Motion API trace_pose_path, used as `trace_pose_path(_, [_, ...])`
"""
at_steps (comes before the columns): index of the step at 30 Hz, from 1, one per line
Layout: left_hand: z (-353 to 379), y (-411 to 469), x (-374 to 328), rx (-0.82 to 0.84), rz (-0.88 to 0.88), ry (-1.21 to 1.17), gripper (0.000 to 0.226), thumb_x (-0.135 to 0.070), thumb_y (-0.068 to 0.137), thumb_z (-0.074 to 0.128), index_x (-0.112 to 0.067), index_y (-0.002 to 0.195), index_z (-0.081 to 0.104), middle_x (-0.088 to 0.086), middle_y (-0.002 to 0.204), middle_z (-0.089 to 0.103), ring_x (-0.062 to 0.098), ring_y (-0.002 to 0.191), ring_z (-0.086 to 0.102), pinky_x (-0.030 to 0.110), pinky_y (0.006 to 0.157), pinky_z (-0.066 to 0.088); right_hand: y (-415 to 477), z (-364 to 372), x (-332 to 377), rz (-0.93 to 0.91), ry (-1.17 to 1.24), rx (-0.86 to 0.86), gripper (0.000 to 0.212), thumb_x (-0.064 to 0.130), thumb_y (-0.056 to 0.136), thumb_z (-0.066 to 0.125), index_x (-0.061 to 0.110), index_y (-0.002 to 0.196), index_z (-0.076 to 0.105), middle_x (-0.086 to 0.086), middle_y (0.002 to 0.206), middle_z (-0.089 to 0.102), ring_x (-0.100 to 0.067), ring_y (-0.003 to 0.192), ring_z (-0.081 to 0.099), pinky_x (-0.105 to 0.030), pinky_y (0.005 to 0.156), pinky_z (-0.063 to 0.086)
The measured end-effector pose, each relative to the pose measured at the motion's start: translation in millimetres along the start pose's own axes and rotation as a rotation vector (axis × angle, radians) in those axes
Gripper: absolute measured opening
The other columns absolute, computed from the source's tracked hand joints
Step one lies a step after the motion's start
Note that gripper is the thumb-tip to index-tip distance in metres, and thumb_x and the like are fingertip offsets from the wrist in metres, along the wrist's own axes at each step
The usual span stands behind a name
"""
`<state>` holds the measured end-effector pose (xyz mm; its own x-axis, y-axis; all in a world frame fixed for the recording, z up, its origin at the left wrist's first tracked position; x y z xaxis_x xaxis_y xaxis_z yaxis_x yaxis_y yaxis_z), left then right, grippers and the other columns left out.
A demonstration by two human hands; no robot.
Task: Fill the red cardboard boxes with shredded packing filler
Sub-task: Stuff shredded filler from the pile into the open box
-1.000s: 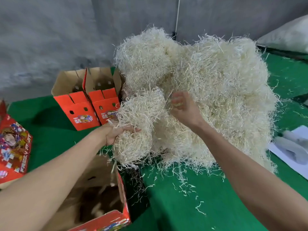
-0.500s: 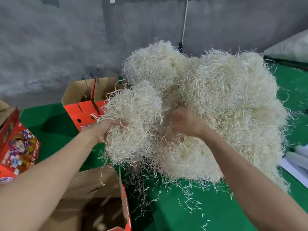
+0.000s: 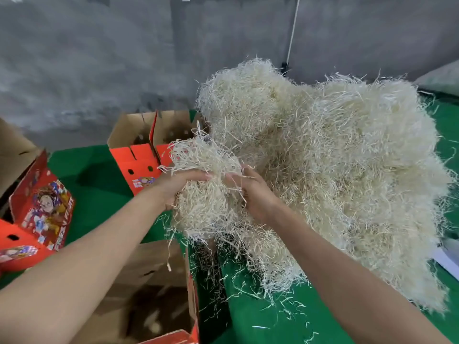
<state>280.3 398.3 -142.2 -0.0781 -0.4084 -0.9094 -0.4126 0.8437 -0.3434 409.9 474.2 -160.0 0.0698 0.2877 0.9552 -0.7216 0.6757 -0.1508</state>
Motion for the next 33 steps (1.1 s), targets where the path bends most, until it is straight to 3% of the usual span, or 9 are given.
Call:
trace_pose_path(8, [-80.7, -26.5, 0.7, -0.214, 0.05, -0.207, 0.007, -0.017, 0.078, 0.063, -0.024, 0.077, 0.062, 0.0, 0.112, 0.059, 0.012, 0.075, 0.062, 0.026, 0.061, 0.045, 10.5, -70.7, -74.0, 0.231, -1.254, -0.017, 0.051, 0.019, 0.089, 0.056, 0.004, 0.136, 0.04, -0.013, 0.138, 0.045, -0.029, 0.121, 0.049, -0.039, 0.101, 0.042])
trace_pose_path(11, [-102.5, -50.8, 0.5, -0.261, 0.069, -0.138, 0.008, -0.023, 0.074, 0.067, -0.028, 0.074, 0.06, 0.003, 0.126, 0.054, 0.01, 0.103, 0.056, 0.032, 0.092, 0.043, 11.0, -15.4, -1.4, -0.104, -1.134, -0.17, 0.041, 0.026, 0.086, 0.06, 0.017, 0.125, 0.051, -0.002, 0.119, 0.061, -0.015, 0.094, 0.064, -0.032, 0.079, 0.056])
trace_pose_path(14, [-111.3, -75.9, -1.2, -0.232, 0.045, -0.073, 0.041, -0.035, 0.027, 0.074, -0.025, 0.065, 0.064, 0.006, 0.129, 0.055, 0.027, 0.126, 0.042, 0.037, 0.103, 0.031, -15.1, 82.5, 51.9, -0.278, -0.587, 0.209, 0.064, 0.049, 0.071, 0.068, 0.043, 0.129, 0.04, 0.032, 0.118, 0.046, 0.004, 0.11, 0.051, -0.028, 0.094, 0.043])
trace_pose_path(18, [-129.6, -104.2, 11.8, -0.201, -0.065, 0.096, 0.022, -0.023, 0.029, 0.078, -0.022, 0.026, 0.056, -0.001, 0.089, 0.059, 0.015, 0.087, 0.053, 0.024, 0.079, 0.037, -51.9, 168.8, 40.4, -0.114, -0.454, 0.539, 0.089, 0.039, 0.064, 0.076, 0.061, 0.126, 0.015, 0.028, 0.14, 0.017, 0.004, 0.126, 0.032, -0.014, 0.095, 0.027])
trace_pose_path(21, [-146.6, -118.6, 26.3, -0.179, -0.106, 0.221, 0.041, -0.025, 0.041, 0.083, -0.025, 0.018, 0.049, -0.019, 0.064, 0.058, 0.003, 0.052, 0.047, 0.016, 0.061, 0.041, -54.1, 194.5, 4.7, 0.042, -0.416, 0.519, 0.086, 0.024, 0.07, 0.076, 0.034, 0.138, 0.025, 0.024, 0.118, 0.05, 0.008, 0.093, 0.056, -0.004, 0.08, 0.039])
trace_pose_path(23, [-152.6, -126.1, 44.1, -0.124, -0.204, 0.224, 0.034, -0.034, 0.039, 0.084, -0.025, 0.024, 0.055, -0.015, 0.07, 0.058, 0.001, 0.063, 0.047, 0.018, 0.062, 0.035, -51.3, 209.7, -15.4, 0.073, -0.381, 0.474, 0.063, 0.01, 0.074, 0.075, 0.028, 0.123, 0.04, 0.016, 0.091, 0.064, 0.01, 0.067, 0.061, -0.006, 0.055, 0.045])
trace_pose_path(26, [-161.8, -133.1, 82.1, -0.042, -0.285, 0.326, 0.063, -0.053, 0.027, 0.075, -0.029, 0.085, 0.07, -0.003, 0.126, 0.054, 0.015, 0.114, 0.046, 0.028, 0.085, 0.031, -45.1, 212.6, -43.3, 0.118, -0.348, 0.311, 0.066, 0.002, 0.074, 0.073, 0.025, 0.128, 0.042, 0.002, 0.107, 0.065, -0.01, 0.093, 0.065, -0.024, 0.078, 0.05])
trace_pose_path(28, [-169.8, -128.0, 106.8, -0.044, -0.267, 0.294, 0.106, -0.057, 0.038, 0.073, -0.011, 0.131, 0.048, 0.006, 0.143, 0.038, 0.02, 0.125, 0.04, 0.03, 0.093, 0.035, -47.9, 209.6, -63.2, 0.192, -0.279, 0.255, 0.071, 0.004, 0.075, 0.072, 0.015, 0.135, 0.035, -0.003, 0.115, 0.062, -0.012, 0.097, 0.061, -0.034, 0.098, 0.039])
trace_pose_path(33, [-192.0, -130.4, 155.4, -0.144, -0.267, -0.008, 0.111, -0.023, 0.064, 0.078, -0.013, 0.149, 0.008, 0.012, 0.154, 0.019, 0.031, 0.138, 0.024, 0.044, 0.112, 0.018, -56.4, 187.7, -102.4, 0.354, -0.207, 0.15, 0.114, 0.017, 0.063, 0.075, 0.022, 0.147, -0.001, 0.016, 0.123, 0.036, -0.012, 0.122, 0.035, -0.043, 0.112, 0.01])
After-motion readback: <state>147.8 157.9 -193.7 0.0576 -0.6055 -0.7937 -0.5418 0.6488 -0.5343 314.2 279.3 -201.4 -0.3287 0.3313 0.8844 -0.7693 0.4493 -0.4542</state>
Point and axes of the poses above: each hand's wrist, its own y-axis towards the middle knuckle, its own z-axis out of the palm, x = y × z, the point moved 10 cm from there along y, towards the middle knuckle
